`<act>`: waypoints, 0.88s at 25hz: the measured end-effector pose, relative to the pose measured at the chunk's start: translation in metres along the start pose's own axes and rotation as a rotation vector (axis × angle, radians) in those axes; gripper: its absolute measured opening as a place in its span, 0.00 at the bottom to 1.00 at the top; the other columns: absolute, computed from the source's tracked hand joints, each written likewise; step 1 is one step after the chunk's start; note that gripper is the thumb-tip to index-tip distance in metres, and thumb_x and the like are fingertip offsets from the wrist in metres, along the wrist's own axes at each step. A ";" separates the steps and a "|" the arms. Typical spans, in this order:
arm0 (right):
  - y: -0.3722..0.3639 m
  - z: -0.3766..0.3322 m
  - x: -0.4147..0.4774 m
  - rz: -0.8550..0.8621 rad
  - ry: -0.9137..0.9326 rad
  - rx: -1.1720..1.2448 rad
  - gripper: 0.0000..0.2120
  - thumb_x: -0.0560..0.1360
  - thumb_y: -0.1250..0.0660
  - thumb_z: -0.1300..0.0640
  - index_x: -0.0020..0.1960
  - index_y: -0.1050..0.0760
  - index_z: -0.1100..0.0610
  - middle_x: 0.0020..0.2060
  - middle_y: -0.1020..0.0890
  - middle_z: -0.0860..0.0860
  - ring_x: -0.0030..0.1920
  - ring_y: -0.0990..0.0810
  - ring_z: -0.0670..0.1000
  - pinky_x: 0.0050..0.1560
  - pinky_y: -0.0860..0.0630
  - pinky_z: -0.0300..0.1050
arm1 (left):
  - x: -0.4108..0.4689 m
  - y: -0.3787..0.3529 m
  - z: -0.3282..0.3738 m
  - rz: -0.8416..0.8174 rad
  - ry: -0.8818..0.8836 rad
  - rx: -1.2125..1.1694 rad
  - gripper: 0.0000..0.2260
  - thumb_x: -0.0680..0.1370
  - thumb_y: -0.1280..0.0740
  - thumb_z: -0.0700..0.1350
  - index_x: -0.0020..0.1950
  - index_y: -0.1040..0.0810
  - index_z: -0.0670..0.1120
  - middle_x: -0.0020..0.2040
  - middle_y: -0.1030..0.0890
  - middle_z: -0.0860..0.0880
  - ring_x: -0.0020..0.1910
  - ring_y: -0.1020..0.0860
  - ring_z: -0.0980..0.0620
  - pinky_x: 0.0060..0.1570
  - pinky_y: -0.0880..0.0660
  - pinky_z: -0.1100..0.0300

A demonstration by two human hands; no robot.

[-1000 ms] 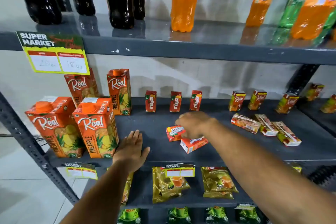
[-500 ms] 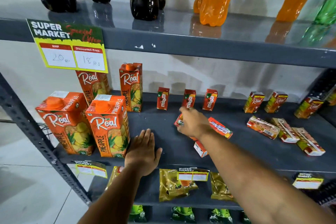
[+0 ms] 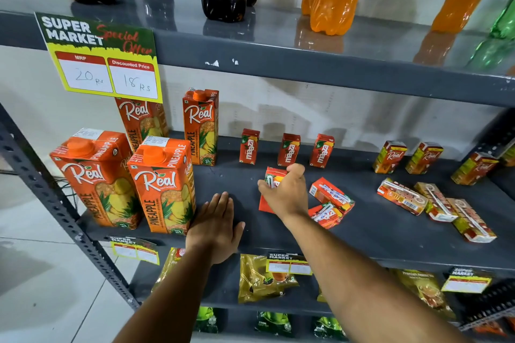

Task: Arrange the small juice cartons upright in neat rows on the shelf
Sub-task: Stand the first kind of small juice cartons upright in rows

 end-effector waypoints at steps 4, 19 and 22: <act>0.004 -0.006 -0.002 0.010 0.087 0.009 0.30 0.66 0.25 0.44 0.58 0.38 0.53 0.52 0.24 0.54 0.49 0.21 0.52 0.40 0.25 0.42 | -0.001 0.002 0.001 -0.004 0.013 0.009 0.33 0.79 0.57 0.61 0.77 0.52 0.42 0.80 0.51 0.45 0.78 0.53 0.47 0.74 0.55 0.53; 0.001 0.002 -0.010 0.017 0.039 0.025 0.39 0.61 0.27 0.35 0.63 0.38 0.53 0.57 0.26 0.53 0.50 0.28 0.47 0.38 0.31 0.36 | -0.002 0.002 0.000 -0.027 0.020 -0.013 0.32 0.79 0.58 0.62 0.77 0.54 0.43 0.80 0.53 0.46 0.78 0.56 0.49 0.73 0.58 0.54; 0.001 -0.003 -0.001 -0.070 0.010 -0.086 0.36 0.62 0.27 0.40 0.62 0.35 0.55 0.57 0.26 0.55 0.53 0.24 0.54 0.41 0.29 0.44 | -0.002 0.002 0.000 -0.015 0.007 -0.005 0.32 0.79 0.57 0.61 0.77 0.53 0.42 0.80 0.52 0.45 0.78 0.55 0.48 0.73 0.57 0.53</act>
Point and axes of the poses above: each hand's wrist, its own x-axis towards the middle knuckle, its own y-axis out of the back of the hand, z = x × y, the point moved 8 cm from there along x, towards the middle knuckle
